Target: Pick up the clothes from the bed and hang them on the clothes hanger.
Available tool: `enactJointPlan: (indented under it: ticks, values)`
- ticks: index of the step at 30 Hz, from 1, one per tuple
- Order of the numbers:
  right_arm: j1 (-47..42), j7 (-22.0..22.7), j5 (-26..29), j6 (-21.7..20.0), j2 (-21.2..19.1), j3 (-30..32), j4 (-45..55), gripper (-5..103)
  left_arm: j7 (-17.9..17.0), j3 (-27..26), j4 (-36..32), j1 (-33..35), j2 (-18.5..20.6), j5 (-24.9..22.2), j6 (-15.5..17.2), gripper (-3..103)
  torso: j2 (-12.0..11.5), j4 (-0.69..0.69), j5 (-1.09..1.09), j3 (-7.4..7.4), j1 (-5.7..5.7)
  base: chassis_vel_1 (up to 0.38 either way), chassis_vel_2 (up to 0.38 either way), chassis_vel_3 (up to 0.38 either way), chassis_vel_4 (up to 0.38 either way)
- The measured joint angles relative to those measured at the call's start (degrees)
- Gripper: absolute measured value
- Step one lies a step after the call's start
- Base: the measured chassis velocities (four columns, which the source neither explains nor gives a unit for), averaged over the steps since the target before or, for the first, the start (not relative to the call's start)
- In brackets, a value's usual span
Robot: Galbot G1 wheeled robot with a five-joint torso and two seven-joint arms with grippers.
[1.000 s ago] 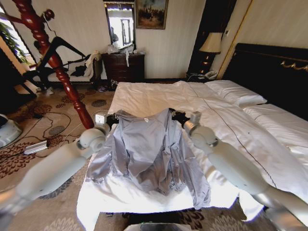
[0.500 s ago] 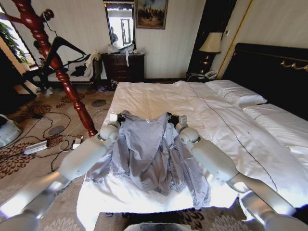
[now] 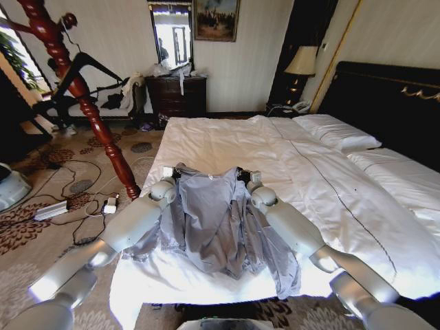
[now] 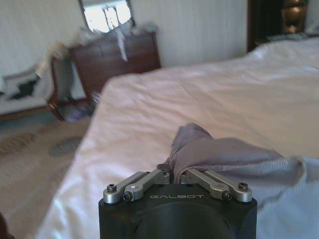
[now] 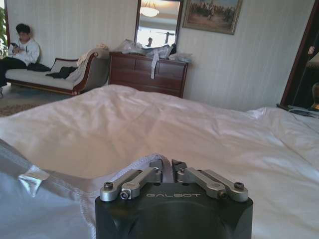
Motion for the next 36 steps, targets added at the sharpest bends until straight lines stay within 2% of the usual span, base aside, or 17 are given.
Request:
enactJointPlan:
  ticks: [1, 4, 6, 9, 11, 13, 14, 15, 17, 18, 20, 22, 24, 25, 26, 28, 36]
  values:
    - [0.0, 0.0, 0.0, 0.0, 0.0, 0.0, 0.0, 11, 0.0, 0.0, 0.0, 0.0, 0.0, 0.0, 0.0, 7, 0.0, 0.0, 0.0, 0.0, 0.0, 0.0, 0.0, 0.0, 0.0]
    - [-0.2, -0.3, -0.1, 0.1, 0.7, 0.0, -1.1, 27, 2.5, 0.8, -0.5, 0.1, 0.8, -1.4, 0.6, 23, 0.0, 0.0, 0.0, 0.0, 0.0, 0.0, 0.0, 0.0, 0.0]
    - [-0.2, -0.4, -0.1, 0.1, 0.8, 0.1, -1.4, 32, 3.5, 0.9, -0.5, 0.1, 1.0, -1.8, 0.5, 23, 0.0, 0.03, 0.0, 0.0, 0.0, 0.0, 0.0, 0.0, 0.0]
    - [-0.2, -0.5, -0.1, 0.2, 1.1, 0.1, -1.7, 49, 7.2, 1.0, -0.8, -0.2, 2.1, -3.7, 0.1, 39, 0.0, 0.01, -0.01, 0.0, 0.0, 0.0, 0.0, 0.0, 0.0]
    - [-0.1, -0.5, -0.1, 0.2, 1.2, 0.0, -1.8, 49, 8.0, 1.0, -1.0, -0.3, 2.5, -4.4, 0.3, 44, 0.0, 0.0, -0.01, 0.0, 0.0, 0.0, 0.0, 0.0, 0.0]
    - [0.1, -0.8, -0.1, 0.2, 1.6, 0.0, -2.4, 60, 9.9, 1.3, -1.3, -0.8, 3.4, -6.2, 1.6, 49, 0.0, 0.0, -0.01, 0.0, 0.0, 0.0, 0.0, 0.0, 0.0]
    - [0.2, -0.9, -0.1, 0.3, 1.8, 0.0, -2.8, 60, 10.5, 1.4, -1.3, -1.0, 3.8, -6.6, 2.1, 55, 0.0, 0.01, -0.01, 0.0, 0.0, 0.0, 0.0, 0.0, 0.0]
    - [0.5, -1.1, 0.0, 0.5, 2.2, 0.0, -3.5, 65, 11.8, 1.7, -1.2, -1.6, 4.3, -7.0, 2.8, 61, 0.0, 0.02, -0.01, 0.0, 0.0, 0.0, 0.0, 0.0, 0.0]
    - [0.8, -1.4, 0.0, 0.8, 2.8, 0.0, -4.3, 65, 12.8, 1.9, -0.9, -2.1, 4.7, -7.1, 3.1, 66, 0.0, 0.02, -0.01, 0.0, 0.0, 0.0, 0.0, 0.0, 0.0]
    - [1.0, -1.6, 0.0, 0.9, 3.0, 0.0, -4.8, 77, 13.2, 2.1, -0.6, -2.5, 5.1, -7.1, 3.3, 72, 0.0, 0.02, -0.01, 0.0, 0.0, 0.0, 0.0, 0.0, 0.0]
    - [1.4, -1.9, -0.2, 1.2, 3.7, -0.1, -5.8, 87, 14.2, 2.6, -0.6, -3.5, 6.2, -7.5, 4.5, 78, 0.0, 0.01, -0.01, 0.0, 0.0, 0.0, 0.0, 0.0, 0.0]
    - [1.4, -2.0, -0.4, 1.3, 3.8, -0.2, -6.1, 87, 14.8, 3.0, -0.9, -3.9, 7.0, -8.0, 5.3, 83, 0.0, 0.01, -0.01, 0.0, 0.0, 0.0, 0.0, 0.0, 0.0]
    - [1.4, -2.1, -0.8, 1.3, 4.0, -0.3, -6.3, 97, 16.7, 4.0, -1.9, -4.8, 8.9, -9.4, 7.0, 93, 0.0, 0.02, -0.01, 0.0, 0.0, 0.0, 0.0, 0.0, 0.0]
    - [1.4, -2.1, -0.8, 1.3, 4.0, -0.3, -6.3, 97, 16.7, 4.0, -1.9, -4.8, 8.9, -9.4, 7.0, 93, 0.0, 0.02, -0.01, 0.0, 0.0, 0.0, 0.0, 0.0, 0.0]
    - [1.4, -2.1, -1.0, 1.3, 3.9, -0.4, -6.3, 99, 18.7, 5.1, -2.7, -5.6, 10.6, -10.0, 8.7, 97, 0.0, 0.02, 0.0, 0.0, 0.0, 0.0, 0.0, 0.0, 0.0]
    - [1.3, -2.2, -1.1, 1.3, 3.5, -0.5, -6.4, 100, 19.9, 6.4, -3.1, -6.5, 12.0, -9.5, 11.1, 100, 0.0, 0.03, -0.01, 0.0, 0.0, 0.0, 0.0, 0.0, 0.0]
    - [-0.6, -3.4, 0.1, 1.3, -0.7, -0.5, -2.4, 100, 22.7, 7.1, -7.2, -5.7, 14.2, -10.1, 9.4, 100, 0.0, -0.02, 0.0, 0.0, 0.0, 0.0, 0.0, 0.0, 0.0]
